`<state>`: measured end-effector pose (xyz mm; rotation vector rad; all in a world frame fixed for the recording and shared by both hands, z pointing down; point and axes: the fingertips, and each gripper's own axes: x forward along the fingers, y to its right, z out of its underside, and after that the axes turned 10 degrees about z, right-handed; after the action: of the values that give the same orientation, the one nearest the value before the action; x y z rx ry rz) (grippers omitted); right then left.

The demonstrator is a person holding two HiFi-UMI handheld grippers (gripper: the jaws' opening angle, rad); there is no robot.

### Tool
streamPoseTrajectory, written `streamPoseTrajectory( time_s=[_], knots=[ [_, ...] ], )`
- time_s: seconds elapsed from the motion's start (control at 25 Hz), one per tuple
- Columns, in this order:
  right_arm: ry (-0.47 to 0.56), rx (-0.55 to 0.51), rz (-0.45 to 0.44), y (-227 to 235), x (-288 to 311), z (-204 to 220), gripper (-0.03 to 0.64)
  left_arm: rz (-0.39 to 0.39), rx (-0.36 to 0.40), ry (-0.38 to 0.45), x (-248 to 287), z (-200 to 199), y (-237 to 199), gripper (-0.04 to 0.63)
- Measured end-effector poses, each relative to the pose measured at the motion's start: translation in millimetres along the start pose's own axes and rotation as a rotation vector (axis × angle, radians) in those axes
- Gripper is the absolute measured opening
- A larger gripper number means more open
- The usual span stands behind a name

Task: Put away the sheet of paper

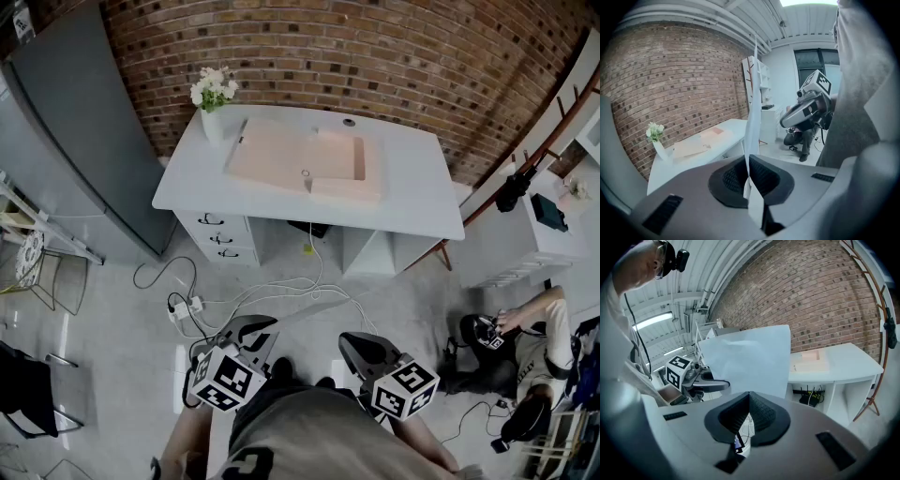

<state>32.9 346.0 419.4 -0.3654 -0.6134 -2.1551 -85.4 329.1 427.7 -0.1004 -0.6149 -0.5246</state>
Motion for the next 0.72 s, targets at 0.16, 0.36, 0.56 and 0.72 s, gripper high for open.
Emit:
streamPoseTrajectory(
  time_s=[0.16,0.36,0.56,0.72],
  knots=[
    [-0.004,0.004,0.01,-3.0,-1.3,1.2,0.023,0.009,-0.001,0.001,-1.9,1.1,1.4,0.014],
    [-0.006,-0.007,0.021,-5.4,0.0,1.4,0.023,0.019,0.011,0.004,-3.3,2.2,-1.2,0.015],
    [0.024,-0.008,0.08,0.9,-0.6,-0.8,0.023,0.02,0.036,0.012,-3.9,1.3,-9.4,0.014],
    [0.025,0.003,0.1,0.0,1.4,-3.5,0.023,0.016,0.052,0.019,-8.5,1.1,-14.2,0.014]
  ],
)
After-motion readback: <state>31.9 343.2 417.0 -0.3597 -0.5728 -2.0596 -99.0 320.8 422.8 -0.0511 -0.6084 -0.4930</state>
